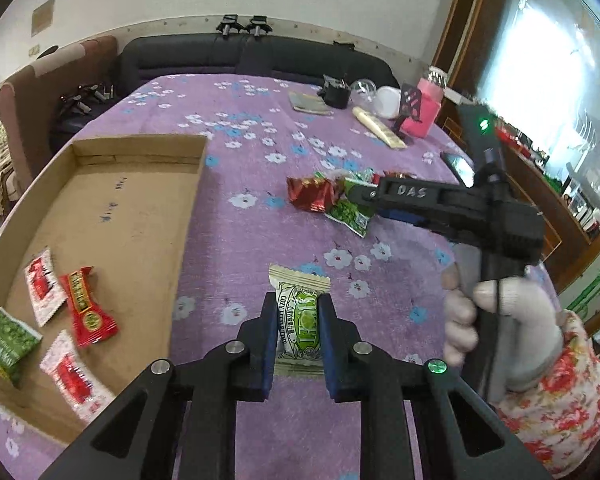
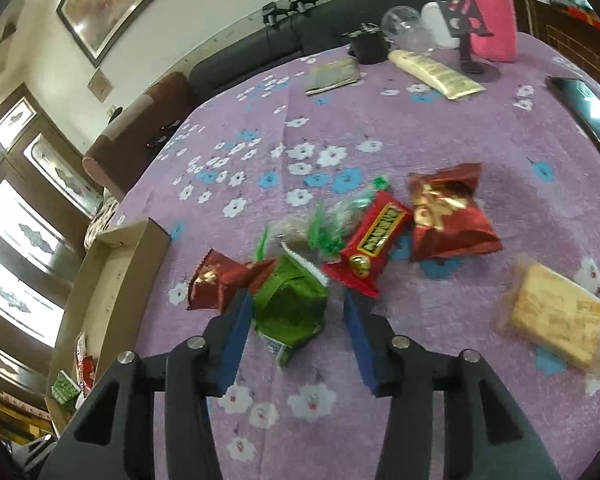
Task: Organize snacks
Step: 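Carry both packets over the tray and release them with both tools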
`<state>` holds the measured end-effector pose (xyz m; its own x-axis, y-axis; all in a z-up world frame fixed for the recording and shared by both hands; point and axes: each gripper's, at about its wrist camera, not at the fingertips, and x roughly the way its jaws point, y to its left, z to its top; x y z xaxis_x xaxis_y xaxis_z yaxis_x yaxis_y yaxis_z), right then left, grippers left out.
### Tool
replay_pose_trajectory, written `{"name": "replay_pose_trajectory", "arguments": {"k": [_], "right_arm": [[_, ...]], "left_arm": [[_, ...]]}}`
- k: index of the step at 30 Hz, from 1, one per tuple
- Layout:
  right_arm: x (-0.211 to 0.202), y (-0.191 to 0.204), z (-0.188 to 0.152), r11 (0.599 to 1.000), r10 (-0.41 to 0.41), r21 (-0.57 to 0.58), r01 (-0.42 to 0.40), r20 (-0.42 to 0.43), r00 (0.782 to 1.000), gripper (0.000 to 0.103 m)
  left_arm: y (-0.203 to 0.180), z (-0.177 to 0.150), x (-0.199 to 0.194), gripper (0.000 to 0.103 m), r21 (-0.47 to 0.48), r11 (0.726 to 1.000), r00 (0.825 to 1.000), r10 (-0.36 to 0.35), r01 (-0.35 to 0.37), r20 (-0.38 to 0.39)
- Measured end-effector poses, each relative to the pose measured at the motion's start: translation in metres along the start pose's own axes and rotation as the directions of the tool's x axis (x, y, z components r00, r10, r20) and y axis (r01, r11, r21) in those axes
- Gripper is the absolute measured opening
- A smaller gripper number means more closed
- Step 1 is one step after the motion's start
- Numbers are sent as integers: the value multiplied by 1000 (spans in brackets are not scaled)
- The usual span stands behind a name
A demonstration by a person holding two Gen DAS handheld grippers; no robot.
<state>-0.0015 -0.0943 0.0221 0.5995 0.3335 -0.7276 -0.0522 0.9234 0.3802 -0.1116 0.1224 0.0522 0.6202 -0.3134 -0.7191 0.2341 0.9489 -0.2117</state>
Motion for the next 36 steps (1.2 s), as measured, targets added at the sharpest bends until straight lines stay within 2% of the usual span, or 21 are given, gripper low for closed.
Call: {"name": "replay_pose_trajectory", "arguments": {"k": [1,3,4,5,6,13,16,21,26,31,36], "right_arm": [[1,1,0,1000,14,5,-14,3,1000,35],[0,5,0,1000,11,0,-11,-1,1000,33],[-3,6,0,1000,6,-8,-6,5,1000,23],[-8,8,0,1000,8,-16,-8,7,1000,8],[-12,8,0,1000,12,-15,-12,3,1000,7],[-42,7,-6,1000,8,-8,-8,32,999,6],[-54,14,-4,999,45,-2,-45,39,998,6],[-64,67,1,982,174,-72,-172,16,985,6],[-38,144,-10,946,261,-174,-273,-85,961,6],[10,199,-31,929,241,-240,-281,-182,953,6],[46,220,-46,929,195,-269,-255,-231,953,6]], "left_arm": [[3,-1,-5,19,-7,1000,1000,1,-1,9],[12,-4,-16,19,-26,1000,1000,1,-1,28],[17,-4,-21,19,-38,999,999,4,-3,38],[22,-5,-26,19,-49,999,999,7,-5,47],[29,-6,-31,19,-65,998,998,8,-5,56],[77,-4,-58,19,-159,987,993,43,-25,110],[98,1,-69,19,-184,981,989,80,-56,128],[139,27,-66,19,-215,971,986,133,-109,101],[176,50,-40,19,-245,958,986,162,-149,38],[193,58,-11,19,-253,949,982,189,-189,-26],[208,58,6,20,-290,939,983,175,-183,-54]]}}
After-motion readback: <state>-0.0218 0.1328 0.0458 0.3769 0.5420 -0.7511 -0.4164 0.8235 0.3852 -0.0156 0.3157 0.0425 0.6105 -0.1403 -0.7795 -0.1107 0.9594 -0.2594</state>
